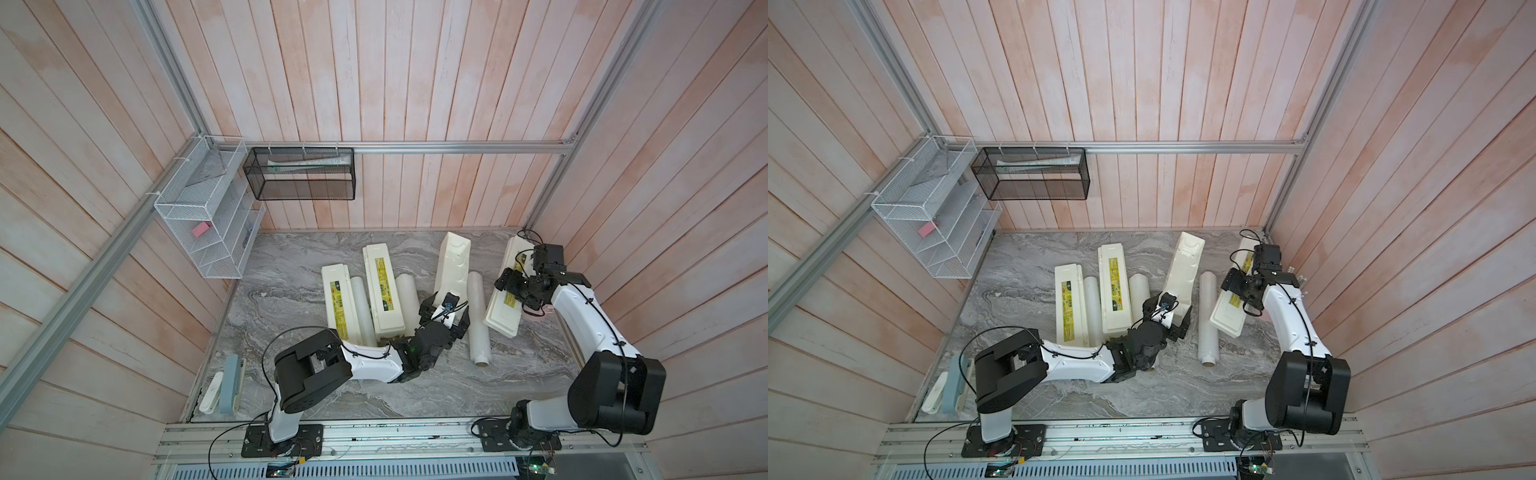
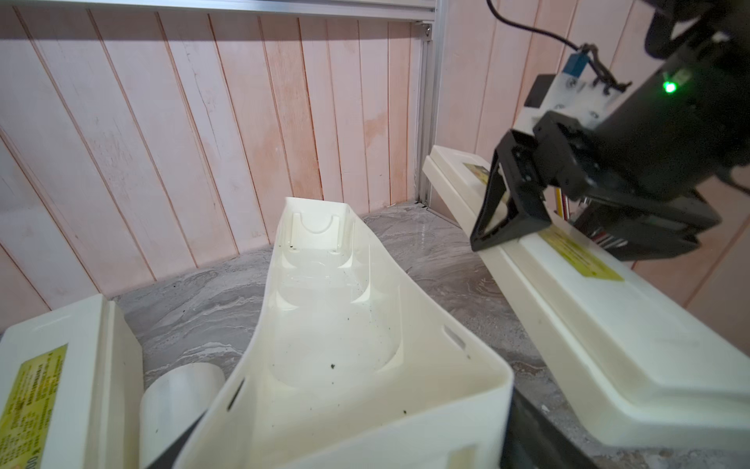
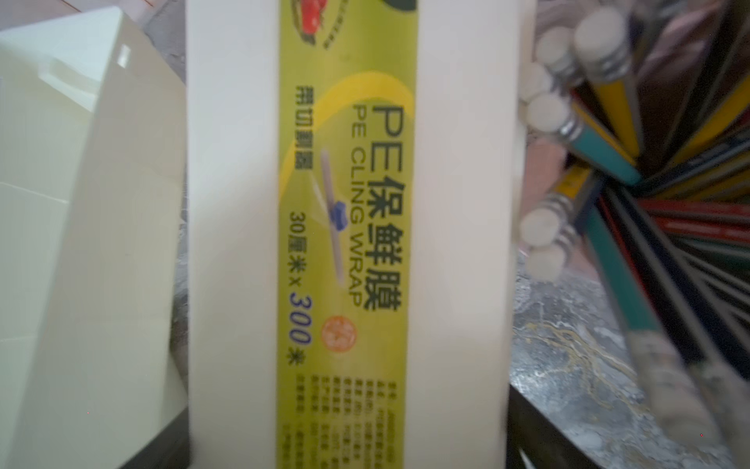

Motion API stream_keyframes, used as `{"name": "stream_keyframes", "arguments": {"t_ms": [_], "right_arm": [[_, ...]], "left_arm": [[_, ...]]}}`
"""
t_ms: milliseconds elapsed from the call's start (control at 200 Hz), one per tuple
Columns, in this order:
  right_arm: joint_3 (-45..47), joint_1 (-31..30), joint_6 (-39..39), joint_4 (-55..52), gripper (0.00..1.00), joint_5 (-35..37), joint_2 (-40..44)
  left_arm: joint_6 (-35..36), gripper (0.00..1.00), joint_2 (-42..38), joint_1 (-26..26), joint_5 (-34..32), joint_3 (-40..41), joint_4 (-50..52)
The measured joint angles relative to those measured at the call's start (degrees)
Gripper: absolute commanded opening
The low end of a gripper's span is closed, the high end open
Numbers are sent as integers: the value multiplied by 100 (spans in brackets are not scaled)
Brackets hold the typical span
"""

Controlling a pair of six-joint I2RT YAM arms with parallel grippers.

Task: Put plastic wrap rolls into dispensers
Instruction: Place the plastic wrap cutting box at the center of the board.

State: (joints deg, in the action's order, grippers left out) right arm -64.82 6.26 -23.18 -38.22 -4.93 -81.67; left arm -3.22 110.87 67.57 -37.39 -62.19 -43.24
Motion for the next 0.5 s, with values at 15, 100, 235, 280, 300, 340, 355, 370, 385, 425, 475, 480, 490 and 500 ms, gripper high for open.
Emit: {"name": "stream_keyframes", "arguments": {"t_ms": [15,100,235,280,300,340,355,370,385,425,475,480,490,500], "right_arm": [[0,0,13,-2,78,70,-9],[-4,-13,81,-2,77,459,-131],[-4,-164,181,98,77,1008,-398],[-2,-229,208,170,77,1121,-450],[9,-254,221,214,77,1152,-483],[42,-289,227,273,77,1209,-570],[61,-295,232,293,77,1235,-619],[83,-297,243,321,77,1246,-662],[107,-299,249,354,77,1259,-695],[184,-308,264,402,77,1316,-815],[282,-308,308,444,77,1349,-953],[295,-308,306,450,77,1351,-970],[306,-308,313,457,77,1357,-992],[323,-310,328,459,77,1362,-1025]], "left_arm": [[-66,62,15,0,-17,-11,2],[-326,64,138,0,-85,-46,44],[-658,64,407,0,-168,-116,190],[-743,64,496,2,-195,-138,197],[-782,64,529,7,-208,-142,192],[-848,64,568,11,-236,-142,184],[-866,64,577,13,-240,-142,177],[-879,64,584,17,-254,-142,170],[-901,64,586,20,-267,-142,166],[-951,65,592,26,-317,-142,129],[-1025,67,592,28,-369,-142,90],[-1029,67,595,28,-372,-142,87],[-1043,68,595,31,-378,-142,83],[-1060,68,595,33,-385,-142,79]]}}
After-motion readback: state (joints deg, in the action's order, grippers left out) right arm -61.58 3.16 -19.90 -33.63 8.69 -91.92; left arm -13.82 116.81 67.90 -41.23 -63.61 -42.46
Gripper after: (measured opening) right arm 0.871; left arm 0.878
